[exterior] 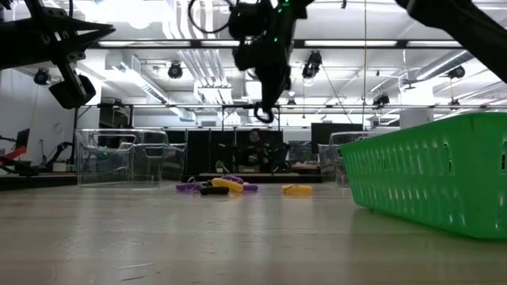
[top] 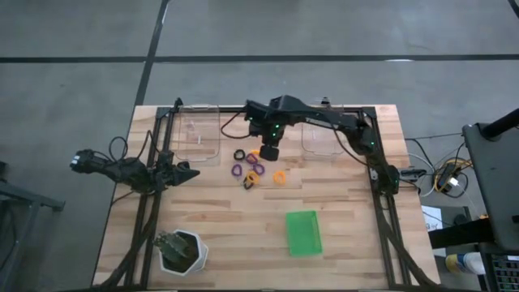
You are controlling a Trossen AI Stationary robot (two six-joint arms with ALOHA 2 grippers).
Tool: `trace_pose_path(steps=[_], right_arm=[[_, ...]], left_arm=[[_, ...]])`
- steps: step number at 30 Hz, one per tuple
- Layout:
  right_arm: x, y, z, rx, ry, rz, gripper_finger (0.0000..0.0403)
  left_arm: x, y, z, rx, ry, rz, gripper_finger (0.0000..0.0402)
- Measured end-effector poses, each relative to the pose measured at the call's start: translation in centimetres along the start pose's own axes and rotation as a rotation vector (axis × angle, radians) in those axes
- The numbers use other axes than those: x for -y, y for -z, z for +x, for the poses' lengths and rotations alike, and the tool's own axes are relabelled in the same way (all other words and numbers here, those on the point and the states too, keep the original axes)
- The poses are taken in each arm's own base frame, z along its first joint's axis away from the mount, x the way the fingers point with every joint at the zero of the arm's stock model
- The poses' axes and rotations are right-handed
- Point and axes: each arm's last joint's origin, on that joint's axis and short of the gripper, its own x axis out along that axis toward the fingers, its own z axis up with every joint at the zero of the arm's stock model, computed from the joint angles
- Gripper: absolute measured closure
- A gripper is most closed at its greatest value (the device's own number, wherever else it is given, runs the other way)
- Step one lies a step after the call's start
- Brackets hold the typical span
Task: Sort spring keychains
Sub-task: Put the top right black spring keychain into the right transparent bin
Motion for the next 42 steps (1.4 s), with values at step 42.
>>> trace_pose_path(steps=[42], right_arm=[[9.0,15.5,-0.1,-0.119,0.041,0.475,0.0394]], left_arm=[[0.0,0.0,0.0,-0.001,0.000,-0.001,0.0401]])
